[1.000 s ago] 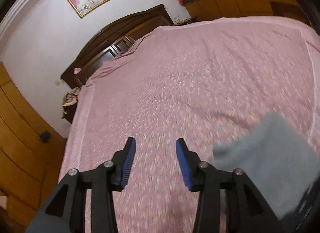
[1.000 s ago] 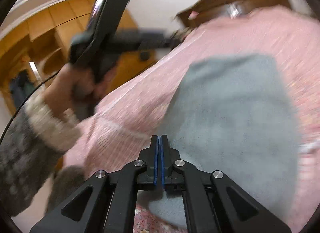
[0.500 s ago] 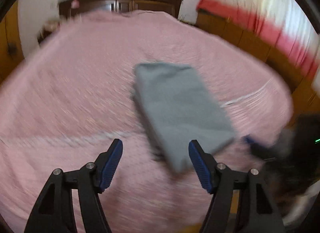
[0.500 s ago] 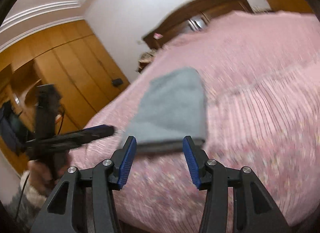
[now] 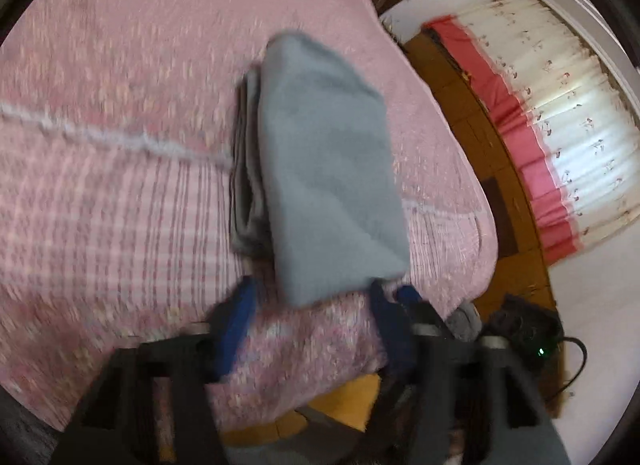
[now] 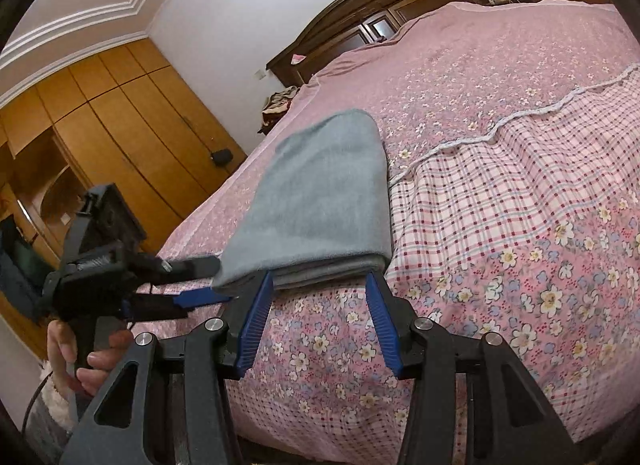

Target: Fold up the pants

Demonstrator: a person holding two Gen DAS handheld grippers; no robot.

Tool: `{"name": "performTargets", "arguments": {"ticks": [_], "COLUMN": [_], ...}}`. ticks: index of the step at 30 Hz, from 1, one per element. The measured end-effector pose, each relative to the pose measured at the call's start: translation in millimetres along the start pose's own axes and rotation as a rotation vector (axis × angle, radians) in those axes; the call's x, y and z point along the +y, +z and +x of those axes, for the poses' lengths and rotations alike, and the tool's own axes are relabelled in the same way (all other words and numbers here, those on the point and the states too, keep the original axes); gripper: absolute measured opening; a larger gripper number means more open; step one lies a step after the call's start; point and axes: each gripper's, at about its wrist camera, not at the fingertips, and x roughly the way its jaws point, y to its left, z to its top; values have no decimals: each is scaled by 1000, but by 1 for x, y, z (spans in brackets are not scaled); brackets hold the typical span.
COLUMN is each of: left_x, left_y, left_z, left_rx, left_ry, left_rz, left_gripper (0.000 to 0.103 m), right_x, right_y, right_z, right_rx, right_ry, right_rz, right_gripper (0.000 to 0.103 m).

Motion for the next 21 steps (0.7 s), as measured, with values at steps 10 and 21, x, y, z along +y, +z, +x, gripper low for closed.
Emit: {"name": "performTargets", "arguments": {"ticks": [10,21], "left_x": [-9,-20], "left_y": [4,8], "left_z": [-9,-25], "left_rx": [-33,-73], "left_ry": [46,-6], "left_rz": [-14,-10], "left_gripper": [36,13], "right_x": [-5,-2], "right_y": [-13,-21], "right_z": [9,14], "right_rx": [15,29], "right_ry": [0,1], "right_rz": [-4,-15], "right_gripper": [50,50]}}
